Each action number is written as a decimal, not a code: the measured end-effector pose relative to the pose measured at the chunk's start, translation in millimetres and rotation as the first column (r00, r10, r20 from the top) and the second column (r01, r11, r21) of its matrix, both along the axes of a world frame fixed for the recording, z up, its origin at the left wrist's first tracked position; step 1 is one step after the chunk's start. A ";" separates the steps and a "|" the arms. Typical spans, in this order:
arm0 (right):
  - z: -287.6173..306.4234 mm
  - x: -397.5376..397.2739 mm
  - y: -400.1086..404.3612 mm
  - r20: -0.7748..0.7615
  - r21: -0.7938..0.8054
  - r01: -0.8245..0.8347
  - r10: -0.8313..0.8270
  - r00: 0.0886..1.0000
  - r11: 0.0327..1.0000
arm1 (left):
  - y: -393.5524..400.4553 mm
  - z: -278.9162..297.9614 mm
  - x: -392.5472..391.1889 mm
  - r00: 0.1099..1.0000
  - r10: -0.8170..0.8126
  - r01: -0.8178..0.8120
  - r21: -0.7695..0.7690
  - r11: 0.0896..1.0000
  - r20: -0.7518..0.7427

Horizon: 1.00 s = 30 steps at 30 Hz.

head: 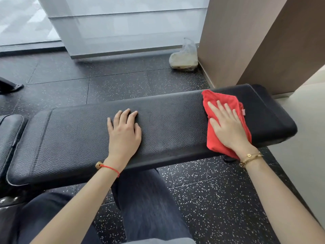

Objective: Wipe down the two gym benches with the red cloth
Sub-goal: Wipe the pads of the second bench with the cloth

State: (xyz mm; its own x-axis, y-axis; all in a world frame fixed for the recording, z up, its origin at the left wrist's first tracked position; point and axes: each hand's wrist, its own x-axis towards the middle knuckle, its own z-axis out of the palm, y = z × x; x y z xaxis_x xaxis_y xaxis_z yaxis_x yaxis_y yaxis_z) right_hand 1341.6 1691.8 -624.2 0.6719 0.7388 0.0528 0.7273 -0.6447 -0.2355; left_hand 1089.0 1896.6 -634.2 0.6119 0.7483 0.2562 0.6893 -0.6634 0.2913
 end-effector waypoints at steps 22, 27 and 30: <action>0.0 -79.1 87.9 0.009 0.023 -0.363 0.363 0.932 0.931 | 4.8 5.3 -2.2 0.998 0.004 -0.002 -0.029 1.000 0.068; -1.3 -46.4 66.0 -0.032 0.049 -0.270 0.272 0.962 0.962 | 9.1 10.0 -14.1 0.989 -0.045 0.055 -0.067 0.996 0.143; 3.8 -19.5 86.3 -0.036 -0.001 -0.089 0.089 0.995 0.996 | 20.3 11.0 -40.1 0.992 -0.033 0.036 -0.025 0.999 0.119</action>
